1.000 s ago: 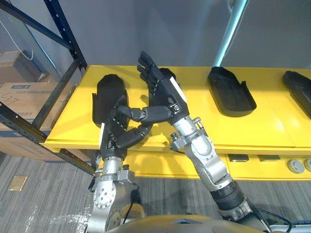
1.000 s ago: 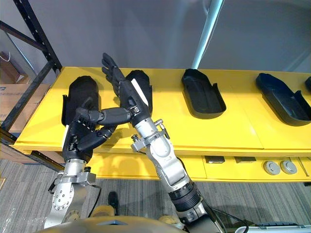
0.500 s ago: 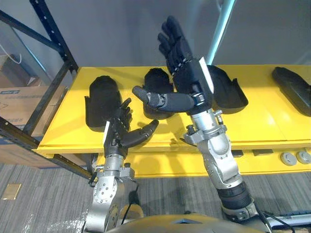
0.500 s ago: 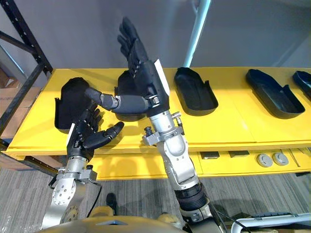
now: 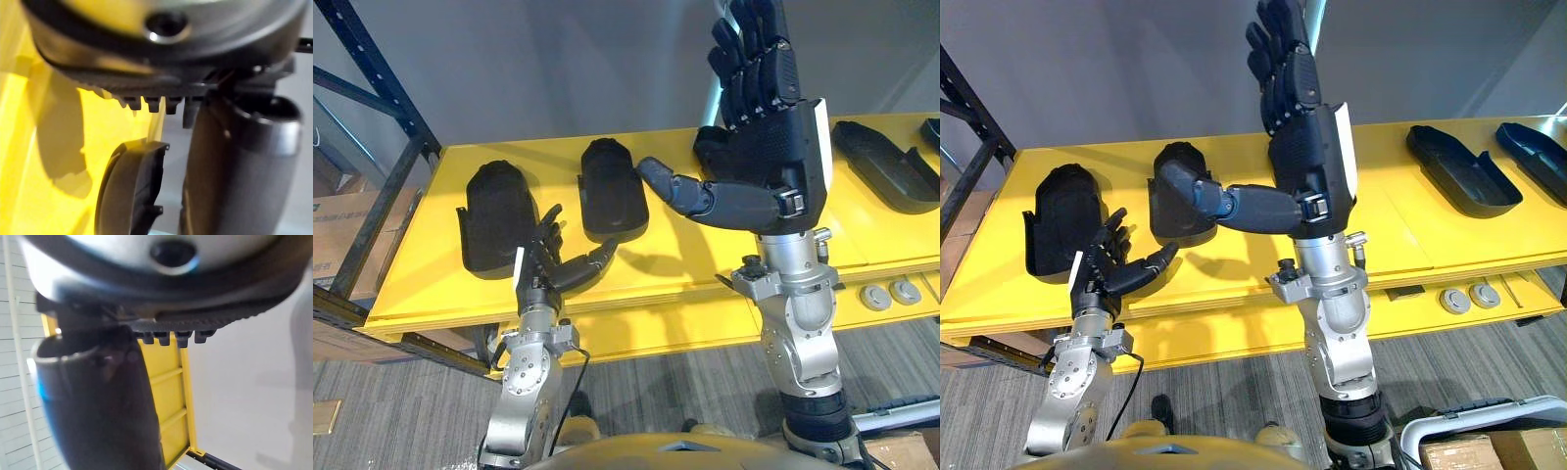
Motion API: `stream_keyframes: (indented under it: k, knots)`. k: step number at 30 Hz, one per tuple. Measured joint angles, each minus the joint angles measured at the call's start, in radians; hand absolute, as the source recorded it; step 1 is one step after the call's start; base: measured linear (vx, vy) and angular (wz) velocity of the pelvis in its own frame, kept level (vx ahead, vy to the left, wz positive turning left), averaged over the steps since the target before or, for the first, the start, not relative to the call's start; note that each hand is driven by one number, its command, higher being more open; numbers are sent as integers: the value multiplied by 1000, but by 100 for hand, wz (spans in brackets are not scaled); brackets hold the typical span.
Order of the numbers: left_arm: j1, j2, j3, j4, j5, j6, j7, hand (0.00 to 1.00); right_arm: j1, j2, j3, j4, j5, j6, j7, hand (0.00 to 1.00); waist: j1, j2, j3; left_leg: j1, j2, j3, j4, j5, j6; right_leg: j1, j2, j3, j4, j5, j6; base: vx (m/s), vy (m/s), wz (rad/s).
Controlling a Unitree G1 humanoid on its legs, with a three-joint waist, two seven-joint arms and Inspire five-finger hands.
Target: Walk over and take three plastic housings, then place them on the shelf
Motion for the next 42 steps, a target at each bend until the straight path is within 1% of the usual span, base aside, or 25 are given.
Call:
stream_keyframes:
  k: [4,6,9,16,17,18,19,21,22,24,26,27,29,30,32,34,36,39,41,42]
  knots:
    - [0,-9,26,0,1,0,71,100,26,-1,-16,0,0,1,-6,100,0,-1,5,0,0,-4,0,-1,0,0,0,-1,3,0,0,16,-8,1]
    - [0,-24,57,0,4,0,100,100,29,-1,-16,0,0,1,-11,100,-2,-1,8,0,-1,-5,0,-1,0,1,-1,-2,4,-1,0,0,0,0]
    - [0,-29,79,0,23,0,119,100,32,-1,-16,0,-1,1,-13,100,-3,-1,12,0,-1,-8,0,-1,0,1,-1,-5,8,-3,-2,6,-6,2]
    - [0,-40,97,-1,36,0,118,100,46,6,-16,0,-3,3,-40,100,0,-3,35,-1,-3,-13,-2,-1,2,2,-4,-10,12,-6,-3,0,-2,2]
    - [0,-41,99,-1,34,0,108,100,48,7,-16,0,-7,4,-43,100,0,-3,35,-1,-4,-13,-2,-1,2,2,-5,-10,12,-6,-3,0,0,0]
    - [0,-41,101,-1,34,-3,67,100,57,7,-16,0,-22,6,-51,100,0,-3,35,-1,-5,-13,-2,-2,2,2,-6,-10,12,-6,-3,0,0,0]
    - [0,-41,101,-2,34,-4,52,100,60,7,-16,0,-22,7,-52,100,0,-3,35,-1,-5,-13,-2,-2,2,2,-6,-10,12,-6,-3,0,0,0]
    - [0,-40,95,-7,34,-19,-22,100,62,7,-16,0,-33,9,-54,100,-1,-2,36,-2,-7,-12,-2,-3,4,0,-8,-9,12,-6,-2,0,0,0]
    - [0,-40,91,-14,34,-25,-42,100,62,7,-16,0,-33,9,-53,100,-1,-3,36,-2,-7,-12,-1,-3,4,0,-8,-9,12,-6,-2,0,0,0]
    - [0,-39,71,-48,32,-72,-118,100,62,8,-16,0,-32,9,-53,100,-3,-2,36,-2,-10,-11,-1,-4,6,-1,-11,-8,12,-5,-2,0,0,0]
    - [0,-36,48,-100,29,-107,-159,100,64,11,-16,0,-32,9,-50,100,-7,-2,37,-3,-12,-11,0,-5,7,-1,-13,-7,12,-6,-1,0,0,0]
    - [0,-35,39,-138,26,-129,-176,100,65,18,-16,0,-32,9,-48,100,-13,-1,37,-3,-14,-11,0,-6,8,-1,-14,-7,12,-6,0,0,0,0]
    - [0,-32,35,-186,6,-148,-188,100,68,27,-16,0,-31,9,-47,100,-19,1,38,-3,-15,-11,0,-7,8,-1,-15,-7,12,-5,0,0,0,0]
    - [0,-25,35,-220,-10,-170,-188,100,73,38,-15,0,-30,8,-47,100,-23,5,41,-2,-15,-11,0,-7,8,-1,-15,-7,12,-5,1,0,0,0]
    - [1,-17,36,-245,-10,-179,-178,100,82,39,-14,0,-28,8,-48,100,-22,13,46,-3,-15,-13,0,-7,8,1,-15,-10,12,-5,1,0,0,2]
    - [3,-18,36,-254,-9,-179,-149,100,89,39,-11,0,-29,8,-49,100,-20,19,50,-4,-15,-19,0,-7,8,3,-15,-17,11,-6,3,0,0,10]
    - [7,-19,39,-254,-2,-179,-81,100,96,39,15,2,-29,8,-58,100,-20,18,51,-5,-17,-38,0,-7,8,16,-15,-41,10,-11,2,19,-15,21]
    - [35,-21,64,-257,3,-179,-17,100,96,39,46,3,-30,6,-79,100,-18,18,51,-20,-18,-65,0,-2,7,19,-12,-66,10,-17,2,19,-27,28]
    - [56,-34,85,-257,34,-179,18,100,96,39,64,13,-30,5,-97,100,-6,16,50,-34,-19,-84,0,3,7,19,-10,-86,10,-18,1,34,-30,31]
    - [67,-44,91,-257,58,-179,44,100,96,39,67,25,-30,5,-108,100,5,14,52,-38,-20,-93,0,7,8,21,-10,-94,10,-18,1,36,-24,21]
